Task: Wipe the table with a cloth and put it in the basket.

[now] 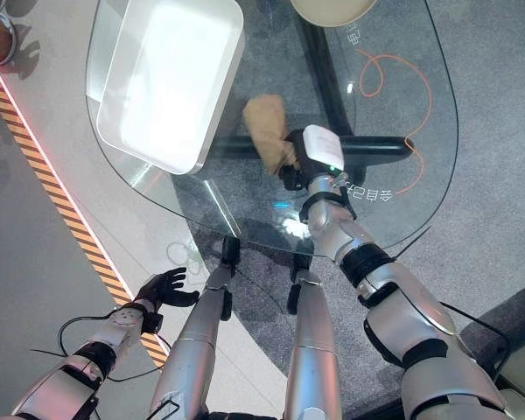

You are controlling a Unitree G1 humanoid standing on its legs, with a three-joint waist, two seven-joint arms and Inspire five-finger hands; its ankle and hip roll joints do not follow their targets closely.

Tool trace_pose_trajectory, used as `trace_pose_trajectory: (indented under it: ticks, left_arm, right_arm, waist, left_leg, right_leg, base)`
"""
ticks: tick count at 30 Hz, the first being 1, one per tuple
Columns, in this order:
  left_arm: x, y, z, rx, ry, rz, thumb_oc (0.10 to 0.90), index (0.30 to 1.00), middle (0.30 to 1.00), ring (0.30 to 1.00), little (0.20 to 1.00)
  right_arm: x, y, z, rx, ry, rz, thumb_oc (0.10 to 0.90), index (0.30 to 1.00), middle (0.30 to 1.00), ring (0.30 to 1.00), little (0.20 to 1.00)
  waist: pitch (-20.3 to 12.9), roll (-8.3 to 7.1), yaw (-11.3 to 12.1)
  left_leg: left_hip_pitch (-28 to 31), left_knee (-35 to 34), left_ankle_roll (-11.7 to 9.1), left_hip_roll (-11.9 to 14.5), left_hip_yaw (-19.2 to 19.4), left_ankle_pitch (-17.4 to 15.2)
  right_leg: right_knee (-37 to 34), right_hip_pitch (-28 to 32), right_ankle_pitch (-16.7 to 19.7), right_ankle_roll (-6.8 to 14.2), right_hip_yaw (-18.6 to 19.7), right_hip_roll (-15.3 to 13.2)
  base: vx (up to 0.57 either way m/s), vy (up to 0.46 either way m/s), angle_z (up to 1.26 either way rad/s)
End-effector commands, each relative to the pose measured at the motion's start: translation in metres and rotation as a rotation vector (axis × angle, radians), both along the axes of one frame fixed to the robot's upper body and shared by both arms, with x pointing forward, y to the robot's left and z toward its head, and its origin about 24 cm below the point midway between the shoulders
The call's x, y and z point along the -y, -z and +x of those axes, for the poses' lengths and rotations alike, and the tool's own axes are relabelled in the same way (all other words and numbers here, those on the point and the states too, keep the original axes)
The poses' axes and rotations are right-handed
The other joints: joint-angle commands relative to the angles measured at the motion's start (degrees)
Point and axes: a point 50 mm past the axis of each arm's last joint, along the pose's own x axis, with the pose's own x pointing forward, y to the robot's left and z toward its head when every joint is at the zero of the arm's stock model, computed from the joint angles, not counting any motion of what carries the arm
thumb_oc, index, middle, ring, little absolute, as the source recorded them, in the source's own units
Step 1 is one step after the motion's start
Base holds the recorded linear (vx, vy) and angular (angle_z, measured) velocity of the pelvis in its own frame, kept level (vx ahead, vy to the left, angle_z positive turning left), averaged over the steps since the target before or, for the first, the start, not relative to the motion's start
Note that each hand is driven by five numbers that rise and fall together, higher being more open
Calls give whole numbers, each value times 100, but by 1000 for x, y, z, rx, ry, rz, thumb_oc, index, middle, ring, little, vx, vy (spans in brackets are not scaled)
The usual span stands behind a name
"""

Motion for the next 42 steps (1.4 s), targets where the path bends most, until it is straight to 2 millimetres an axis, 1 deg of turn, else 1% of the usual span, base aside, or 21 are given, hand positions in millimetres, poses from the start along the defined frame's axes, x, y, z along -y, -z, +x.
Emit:
trace_pose_trajectory:
  ticks: [1,6,9,13,18,22,25,26,27,30,31,32,33,36,37,38,39,42]
  left_arm:
    - [11,15,-14,-39,-2,-15,800,900,900,900,900]
    - [7,12,-11,-19,-55,-63,800,900,900,900,900]
    - [-1,4,-6,60,-208,-172,800,900,900,900,900]
    - [-13,-7,1,162,-389,-255,800,900,900,900,900]
    - [-30,-28,12,305,-582,-336,800,900,900,900,900]
    - [-45,-50,21,439,-751,-416,800,900,900,900,900]
    - [-55,-63,25,508,-861,-466,800,900,900,900,900]
    - [-62,-71,27,543,-921,-487,800,900,900,900,900]
    - [-66,-75,28,561,-946,-493,800,900,900,900,900]
    - [-74,-87,31,620,-993,-494,800,900,900,900,900]
    - [-77,-96,34,658,-1019,-508,800,900,900,900,900]
    - [-77,-97,35,662,-1021,-509,800,900,900,900,900]
    - [-80,-106,36,718,-1032,-516,800,900,900,900,900]
    - [-82,-122,39,808,-1054,-539,800,900,900,900,900]
    - [-83,-131,39,861,-1060,-549,800,900,900,900,900]
    - [-84,-135,39,881,-1060,-553,800,900,900,900,900]
    - [-83,-145,40,949,-1039,-553,800,900,900,900,900]
    - [-77,-162,42,1040,-981,-585,800,900,900,900,900]
  right_arm:
    - [-58,3,-19,29,-256,14,100,300,300,300,200]
    - [-55,9,-19,23,-222,24,100,300,300,300,200]
    - [-44,12,-16,42,-161,58,100,300,300,300,200]
    - [-32,13,-12,61,-85,110,100,300,300,300,200]
    - [-18,8,-8,91,-2,193,100,300,300,300,200]
    - [-6,4,-4,120,68,285,100,300,300,300,200]
    - [0,2,-3,137,114,344,100,300,300,300,200]
    - [4,1,-3,145,139,379,100,300,300,300,200]
    - [7,1,-3,149,150,395,100,300,300,300,200]
    - [10,-2,-3,159,173,438,100,300,300,300,200]
    - [13,-2,-3,166,184,460,100,300,300,300,200]
    - [13,-3,-4,168,185,463,100,300,300,300,200]
    - [16,-4,-5,178,200,494,100,300,300,300,200]
    - [23,-5,-7,202,227,559,100,300,300,300,200]
    - [27,-6,-9,217,240,598,100,300,300,300,200]
    - [29,-6,-10,224,245,617,100,300,300,300,200]
    - [33,-6,-12,244,262,669,100,300,300,300,200]
    - [40,-7,-17,290,267,739,100,300,300,300,200]
  waist:
    - [-109,16,23]
    - [-109,11,1]
    - [-109,14,6]
    - [-109,22,35]
    - [-109,18,73]
    - [-109,-3,99]
    - [-109,-33,105]
    - [-109,-49,96]
    - [-109,-60,89]
    - [-109,-91,58]
    - [-109,-108,32]
    - [-109,-110,30]
    - [-109,-124,3]
    - [-109,-141,-30]
    - [-109,-150,-44]
    - [-109,-155,-50]
    - [-109,-167,-68]
    - [-109,-179,-89]
  left_leg:
    - [2,475,385,-411,630,-360]
    - [-3,488,385,-397,634,-358]
    - [-3,513,385,-389,636,-364]
    - [-19,562,377,-376,629,-375]
    - [-27,611,376,-366,604,-398]
    - [-48,685,378,-356,571,-434]
    - [-58,735,383,-345,563,-469]
    - [-68,758,384,-329,566,-482]
    - [-73,761,384,-325,559,-487]
    - [-86,782,382,-295,560,-494]
    - [-89,789,383,-288,561,-496]
    - [-92,791,382,-287,562,-497]
    - [-115,804,378,-276,564,-499]
    - [-136,830,374,-272,554,-521]
    - [-144,836,369,-277,541,-530]
    - [-144,838,370,-278,538,-535]
    - [-158,844,369,-277,530,-542]
    - [-173,847,386,-284,520,-558]
  right_leg:
    - [-413,357,65,-15,-217,318]
    - [-378,338,62,-13,-205,321]
    - [-351,334,52,-9,-197,310]
    - [-266,301,21,-8,-213,284]
    - [-177,276,-13,-9,-217,270]
    - [-63,247,-57,-10,-218,274]
    - [-7,238,-88,-12,-219,280]
    - [19,226,-97,-13,-216,283]
    - [30,219,-103,-14,-207,293]
    - [65,197,-116,-22,-169,331]
    - [69,196,-125,-30,-151,351]
    - [70,193,-126,-30,-147,354]
    - [75,172,-130,-33,-122,372]
    - [87,160,-148,-33,-94,389]
    - [92,152,-153,-27,-80,399]
    - [93,149,-152,-26,-72,403]
    - [94,135,-151,-22,-56,413]
    - [84,125,-153,-19,-37,429]
  base:
    - [0,0,0]
    - [0,0,0]
    - [0,0,0]
    - [0,0,0]
    - [0,0,0]
    - [1,-14,2]
    - [0,0,0]
    - [0,0,0]
    - [0,0,0]
    - [0,0,0]
    - [0,0,0]
    - [0,0,0]
    - [0,0,0]
    - [-2,4,-1]
    - [-3,9,-3]
    - [-8,10,-4]
    - [0,0,0]
    - [0,0,0]
